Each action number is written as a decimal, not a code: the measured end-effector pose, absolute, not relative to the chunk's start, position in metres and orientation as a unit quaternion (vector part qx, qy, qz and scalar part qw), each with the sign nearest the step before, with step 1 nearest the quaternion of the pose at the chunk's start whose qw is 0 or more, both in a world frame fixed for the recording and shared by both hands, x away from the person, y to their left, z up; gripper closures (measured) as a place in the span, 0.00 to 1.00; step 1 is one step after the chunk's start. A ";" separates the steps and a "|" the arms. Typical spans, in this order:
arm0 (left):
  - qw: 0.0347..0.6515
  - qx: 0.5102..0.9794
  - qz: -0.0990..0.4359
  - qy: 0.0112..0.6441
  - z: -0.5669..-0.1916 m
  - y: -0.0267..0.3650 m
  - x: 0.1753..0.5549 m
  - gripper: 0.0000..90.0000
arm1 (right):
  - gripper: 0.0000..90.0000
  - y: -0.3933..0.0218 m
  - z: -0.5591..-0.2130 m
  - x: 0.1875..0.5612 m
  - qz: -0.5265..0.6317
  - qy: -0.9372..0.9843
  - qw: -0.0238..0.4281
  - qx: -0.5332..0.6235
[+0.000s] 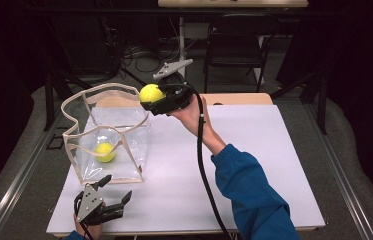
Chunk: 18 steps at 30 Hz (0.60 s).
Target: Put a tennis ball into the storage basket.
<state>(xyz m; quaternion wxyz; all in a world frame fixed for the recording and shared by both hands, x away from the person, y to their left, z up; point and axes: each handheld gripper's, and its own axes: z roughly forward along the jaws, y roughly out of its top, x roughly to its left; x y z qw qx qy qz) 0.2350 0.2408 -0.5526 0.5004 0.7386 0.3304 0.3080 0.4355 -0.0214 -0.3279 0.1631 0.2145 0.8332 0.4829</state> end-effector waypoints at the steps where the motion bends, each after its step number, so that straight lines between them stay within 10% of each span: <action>1: 0.500 0.739 0.308 0.330 -0.553 0.241 0.235 0.18 | 0.30 -0.021 -0.328 0.435 0.483 0.833 0.163 0.214; 18: 0.500 0.739 0.307 0.331 -0.553 0.241 0.235 0.18 | 0.30 -0.011 -0.326 0.433 0.493 0.828 0.165 0.209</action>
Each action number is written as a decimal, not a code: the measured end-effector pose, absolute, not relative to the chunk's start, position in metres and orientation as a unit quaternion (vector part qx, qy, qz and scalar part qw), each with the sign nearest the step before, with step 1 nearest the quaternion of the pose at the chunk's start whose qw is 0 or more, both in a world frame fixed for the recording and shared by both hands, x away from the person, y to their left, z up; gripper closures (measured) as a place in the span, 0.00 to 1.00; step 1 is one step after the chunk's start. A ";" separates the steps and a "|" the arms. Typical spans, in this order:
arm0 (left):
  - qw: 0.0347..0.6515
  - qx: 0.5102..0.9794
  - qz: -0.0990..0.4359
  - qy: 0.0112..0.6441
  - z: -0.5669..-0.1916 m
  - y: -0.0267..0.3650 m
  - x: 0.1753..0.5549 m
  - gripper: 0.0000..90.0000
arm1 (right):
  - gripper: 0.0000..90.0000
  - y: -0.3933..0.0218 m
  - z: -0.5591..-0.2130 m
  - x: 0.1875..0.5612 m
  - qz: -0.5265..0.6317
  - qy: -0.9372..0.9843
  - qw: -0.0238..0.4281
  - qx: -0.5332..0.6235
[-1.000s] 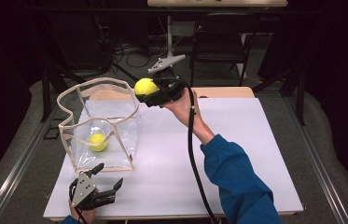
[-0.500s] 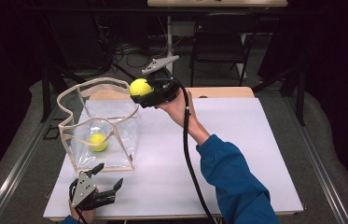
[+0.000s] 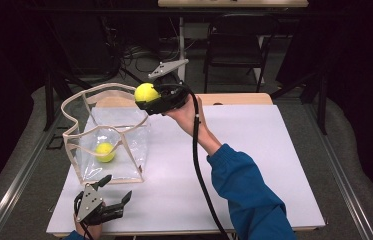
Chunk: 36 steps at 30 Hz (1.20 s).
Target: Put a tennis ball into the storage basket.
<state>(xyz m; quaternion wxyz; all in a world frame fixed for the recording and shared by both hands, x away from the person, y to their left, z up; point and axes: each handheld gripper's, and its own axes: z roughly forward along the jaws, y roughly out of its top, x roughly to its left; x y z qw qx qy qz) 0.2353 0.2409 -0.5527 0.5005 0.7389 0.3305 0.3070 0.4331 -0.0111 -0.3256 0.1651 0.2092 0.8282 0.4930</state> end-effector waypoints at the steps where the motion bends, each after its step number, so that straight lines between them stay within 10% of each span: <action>1: 0.501 0.739 0.307 0.330 -0.553 0.241 0.235 0.18 | 0.30 -0.010 -0.326 0.433 0.493 0.828 0.166 0.209; 36: 0.502 0.738 0.305 0.330 -0.553 0.241 0.236 0.18 | 0.30 0.020 -0.330 0.429 0.494 0.832 0.159 0.194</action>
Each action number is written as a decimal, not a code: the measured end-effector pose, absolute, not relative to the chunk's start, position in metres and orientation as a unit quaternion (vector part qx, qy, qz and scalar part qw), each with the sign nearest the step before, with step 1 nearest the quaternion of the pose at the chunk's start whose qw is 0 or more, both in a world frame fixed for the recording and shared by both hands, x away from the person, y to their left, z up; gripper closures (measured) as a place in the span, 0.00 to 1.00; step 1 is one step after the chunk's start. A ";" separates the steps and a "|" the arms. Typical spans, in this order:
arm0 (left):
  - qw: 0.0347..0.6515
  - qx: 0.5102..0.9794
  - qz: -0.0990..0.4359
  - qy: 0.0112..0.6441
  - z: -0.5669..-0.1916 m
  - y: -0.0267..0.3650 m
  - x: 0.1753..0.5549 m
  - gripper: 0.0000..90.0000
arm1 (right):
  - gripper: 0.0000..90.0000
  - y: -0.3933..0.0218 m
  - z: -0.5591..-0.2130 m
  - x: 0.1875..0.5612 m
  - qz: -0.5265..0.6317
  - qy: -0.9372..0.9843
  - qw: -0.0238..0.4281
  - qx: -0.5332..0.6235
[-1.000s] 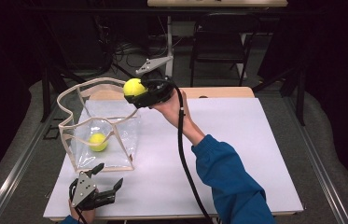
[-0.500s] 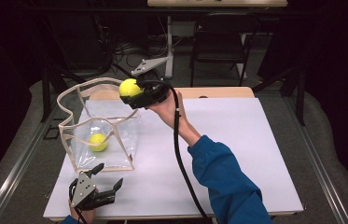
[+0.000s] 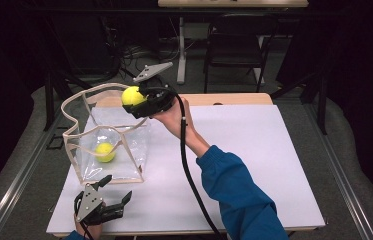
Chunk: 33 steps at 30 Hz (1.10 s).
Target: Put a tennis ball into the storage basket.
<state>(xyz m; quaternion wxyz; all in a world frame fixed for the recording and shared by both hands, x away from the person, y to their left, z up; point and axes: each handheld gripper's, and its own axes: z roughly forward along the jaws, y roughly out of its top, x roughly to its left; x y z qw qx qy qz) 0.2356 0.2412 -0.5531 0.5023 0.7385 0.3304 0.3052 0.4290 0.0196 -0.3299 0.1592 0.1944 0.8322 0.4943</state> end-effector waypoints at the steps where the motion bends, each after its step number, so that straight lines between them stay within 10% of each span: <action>1: 0.504 0.737 0.305 0.331 -0.553 0.241 0.235 0.18 | 0.29 0.020 -0.330 0.429 0.494 0.832 0.159 0.194; 33: 0.504 0.737 0.305 0.332 -0.553 0.242 0.235 0.18 | 0.29 0.035 -0.336 0.434 0.469 0.849 0.153 0.192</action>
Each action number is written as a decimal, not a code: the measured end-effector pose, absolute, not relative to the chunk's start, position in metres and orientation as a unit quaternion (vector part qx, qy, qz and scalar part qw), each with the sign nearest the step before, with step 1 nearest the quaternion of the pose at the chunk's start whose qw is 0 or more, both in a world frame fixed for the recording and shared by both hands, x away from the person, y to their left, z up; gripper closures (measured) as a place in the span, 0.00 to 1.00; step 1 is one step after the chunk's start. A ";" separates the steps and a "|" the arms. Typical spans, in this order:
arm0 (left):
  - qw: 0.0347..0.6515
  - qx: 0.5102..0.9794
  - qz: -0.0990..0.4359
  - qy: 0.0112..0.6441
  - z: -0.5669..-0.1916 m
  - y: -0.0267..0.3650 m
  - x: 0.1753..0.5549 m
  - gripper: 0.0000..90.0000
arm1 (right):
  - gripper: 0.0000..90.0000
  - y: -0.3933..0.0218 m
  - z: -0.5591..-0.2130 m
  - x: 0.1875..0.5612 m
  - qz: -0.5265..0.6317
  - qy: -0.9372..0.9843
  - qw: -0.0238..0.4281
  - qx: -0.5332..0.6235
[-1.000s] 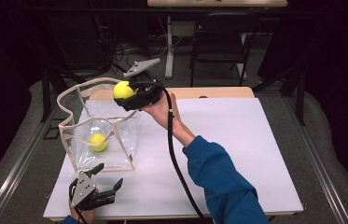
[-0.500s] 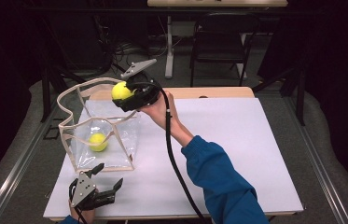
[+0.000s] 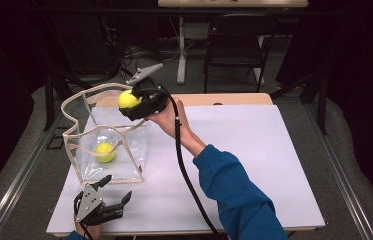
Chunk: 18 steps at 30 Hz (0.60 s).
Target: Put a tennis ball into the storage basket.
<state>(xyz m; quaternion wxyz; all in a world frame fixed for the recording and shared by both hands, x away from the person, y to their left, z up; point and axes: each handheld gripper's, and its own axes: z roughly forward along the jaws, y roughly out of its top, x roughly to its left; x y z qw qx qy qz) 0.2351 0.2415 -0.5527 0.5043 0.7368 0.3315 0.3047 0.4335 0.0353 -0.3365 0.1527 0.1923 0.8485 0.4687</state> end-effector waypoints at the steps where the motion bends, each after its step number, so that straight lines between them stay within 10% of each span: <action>1: 0.504 0.737 0.304 0.332 -0.553 0.241 0.235 0.18 | 0.29 0.036 -0.337 0.434 0.468 0.849 0.152 0.192; 18: 0.506 0.736 0.304 0.331 -0.552 0.242 0.235 0.18 | 0.29 0.046 -0.341 0.439 0.444 0.863 0.140 0.194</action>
